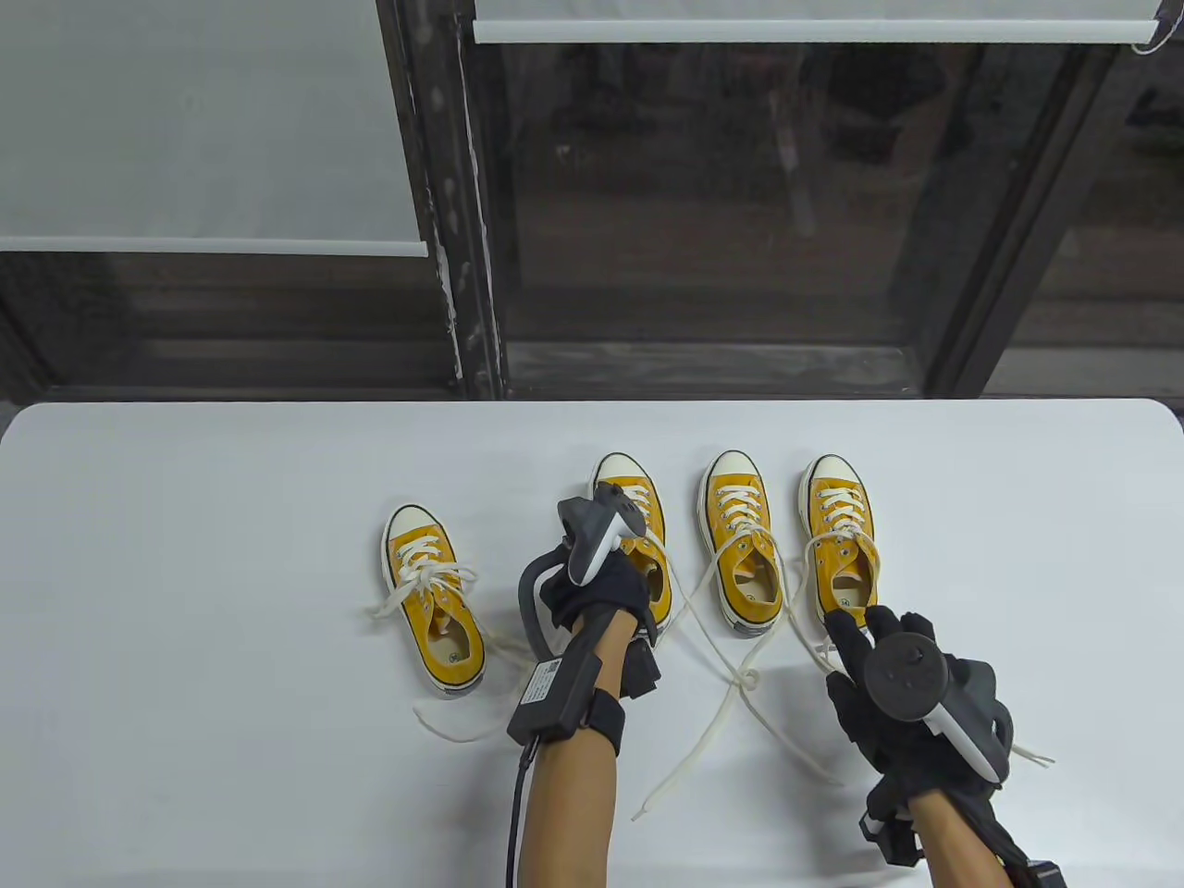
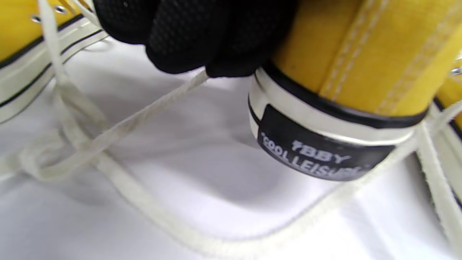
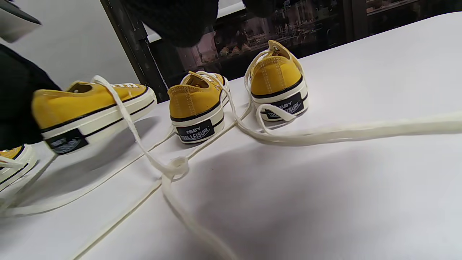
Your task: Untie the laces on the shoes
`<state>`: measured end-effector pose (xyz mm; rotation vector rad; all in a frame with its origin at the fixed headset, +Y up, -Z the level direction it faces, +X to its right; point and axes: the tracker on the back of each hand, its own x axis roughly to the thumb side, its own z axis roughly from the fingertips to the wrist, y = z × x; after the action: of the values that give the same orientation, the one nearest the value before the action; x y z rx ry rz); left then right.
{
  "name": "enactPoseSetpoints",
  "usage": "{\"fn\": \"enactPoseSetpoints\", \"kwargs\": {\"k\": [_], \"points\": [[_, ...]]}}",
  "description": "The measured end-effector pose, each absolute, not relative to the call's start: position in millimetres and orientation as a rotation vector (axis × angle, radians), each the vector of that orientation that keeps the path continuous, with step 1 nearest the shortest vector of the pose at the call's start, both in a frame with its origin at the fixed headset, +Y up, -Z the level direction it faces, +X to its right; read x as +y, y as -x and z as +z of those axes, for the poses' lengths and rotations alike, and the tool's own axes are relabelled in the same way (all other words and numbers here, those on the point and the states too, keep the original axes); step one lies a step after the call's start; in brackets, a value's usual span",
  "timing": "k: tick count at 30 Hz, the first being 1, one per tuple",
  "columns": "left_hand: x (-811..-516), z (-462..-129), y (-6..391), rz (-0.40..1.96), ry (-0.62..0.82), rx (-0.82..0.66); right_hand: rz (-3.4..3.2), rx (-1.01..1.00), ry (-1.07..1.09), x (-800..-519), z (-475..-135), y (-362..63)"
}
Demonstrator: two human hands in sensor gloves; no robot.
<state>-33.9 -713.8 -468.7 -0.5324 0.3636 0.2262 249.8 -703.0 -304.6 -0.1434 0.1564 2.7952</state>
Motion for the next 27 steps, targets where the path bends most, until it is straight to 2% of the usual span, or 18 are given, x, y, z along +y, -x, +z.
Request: {"fn": "enactPoseSetpoints", "kwargs": {"k": [6,9,13,15,20,24,27], "points": [[-733.6,-489.2,25.8,0.188,0.521,0.427,2.799,0.147,0.119,-701.7,-303.5,-246.4],[-743.5,-489.4,25.4,0.182,0.546,0.437,2.799,0.158,0.117,-702.6,-303.9,-246.3],[-742.2,-485.9,28.7,0.168,0.506,0.428,2.789,0.170,0.118,-702.4,-304.2,-245.5],[-734.9,-482.6,33.5,0.224,0.557,0.393,2.788,0.174,0.118,-702.9,-304.0,-244.9],[-699.3,-466.1,44.0,0.276,0.512,0.305,2.790,0.184,0.120,-703.6,-303.6,-244.1],[-663.2,-441.1,57.0,0.405,0.467,0.238,2.787,0.174,0.111,-702.8,-301.6,-243.8],[-639.8,-420.6,70.8,0.467,0.381,0.214,2.789,0.153,0.107,-701.7,-300.1,-244.1]]}}
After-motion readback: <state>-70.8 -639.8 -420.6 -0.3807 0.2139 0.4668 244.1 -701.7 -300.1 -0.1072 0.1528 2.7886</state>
